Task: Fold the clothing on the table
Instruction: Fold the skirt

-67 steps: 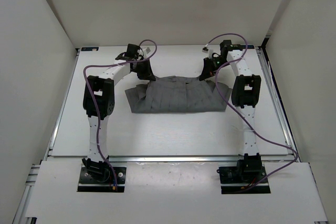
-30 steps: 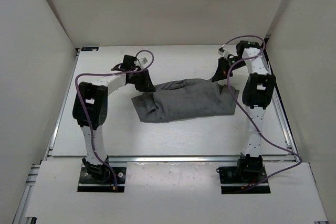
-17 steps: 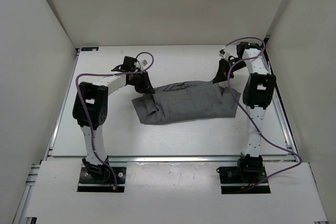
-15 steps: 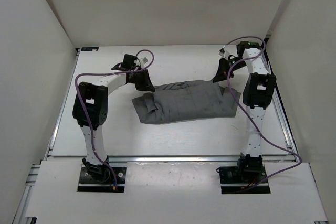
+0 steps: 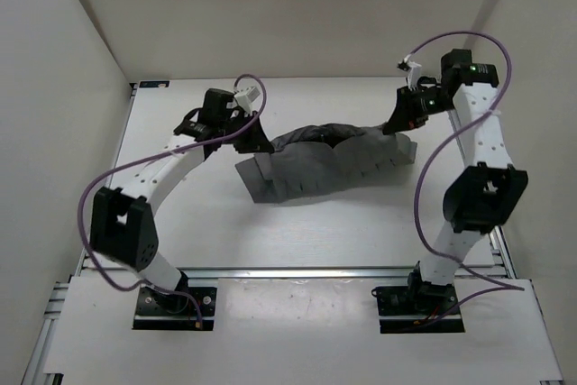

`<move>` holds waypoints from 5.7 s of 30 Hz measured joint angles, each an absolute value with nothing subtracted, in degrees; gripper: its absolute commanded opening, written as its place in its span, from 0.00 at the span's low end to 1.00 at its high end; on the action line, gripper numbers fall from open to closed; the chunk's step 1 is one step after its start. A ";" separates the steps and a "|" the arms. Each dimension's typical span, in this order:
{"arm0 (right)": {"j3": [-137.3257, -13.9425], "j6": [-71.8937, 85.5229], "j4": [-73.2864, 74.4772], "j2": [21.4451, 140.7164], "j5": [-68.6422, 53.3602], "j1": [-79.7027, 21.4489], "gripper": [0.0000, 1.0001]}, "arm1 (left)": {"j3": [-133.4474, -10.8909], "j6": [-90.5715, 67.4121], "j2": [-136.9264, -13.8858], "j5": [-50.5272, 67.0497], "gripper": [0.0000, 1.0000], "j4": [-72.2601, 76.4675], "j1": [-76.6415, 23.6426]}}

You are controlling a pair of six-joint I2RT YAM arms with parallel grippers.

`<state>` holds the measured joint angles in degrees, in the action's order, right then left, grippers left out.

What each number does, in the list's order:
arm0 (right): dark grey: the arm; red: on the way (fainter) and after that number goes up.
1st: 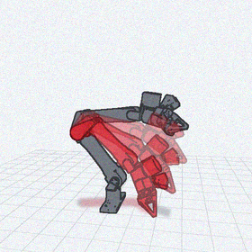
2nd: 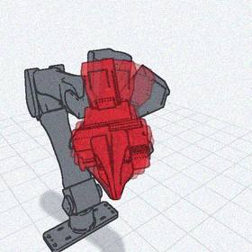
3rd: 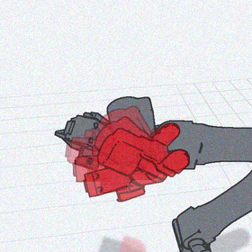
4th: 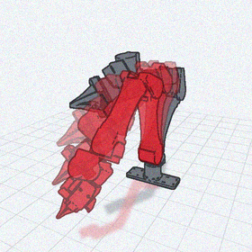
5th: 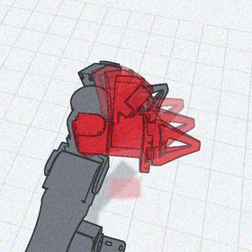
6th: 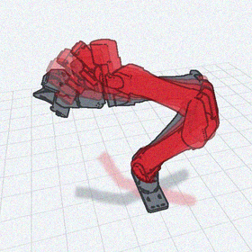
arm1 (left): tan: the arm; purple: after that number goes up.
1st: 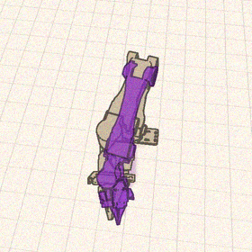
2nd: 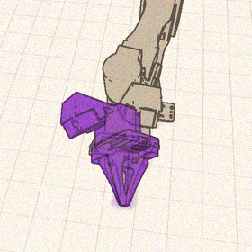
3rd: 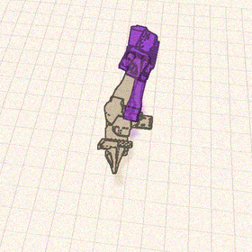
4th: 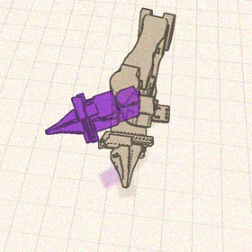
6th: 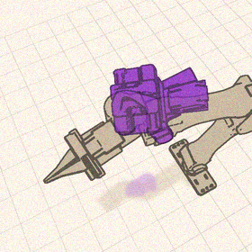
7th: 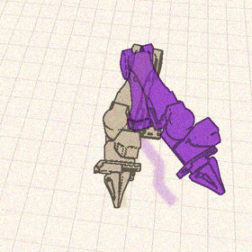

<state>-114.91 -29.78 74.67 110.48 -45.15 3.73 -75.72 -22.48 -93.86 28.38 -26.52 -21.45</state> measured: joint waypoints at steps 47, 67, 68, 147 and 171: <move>-70.96 -2.83 27.42 99.90 -40.62 4.40 0.01 | -77.82 -29.95 -108.40 29.10 0.00 -20.56 -13.65; -81.56 1.39 23.90 110.91 -33.47 4.40 0.00 | -103.50 -31.00 -127.28 29.28 0.13 -24.21 -13.69; -81.71 1.52 23.49 111.42 -33.01 4.40 0.01 | -105.27 -31.07 -128.55 29.23 0.96 -24.69 -13.76; -76.53 -7.42 24.03 113.01 -26.70 2.20 0.29 | -123.26 -21.71 -142.32 32.27 0.78 -33.50 -18.09; -72.90 -6.26 22.31 104.18 -27.53 3.73 0.00 | -124.99 -21.26 -143.28 34.00 0.68 -35.05 -20.27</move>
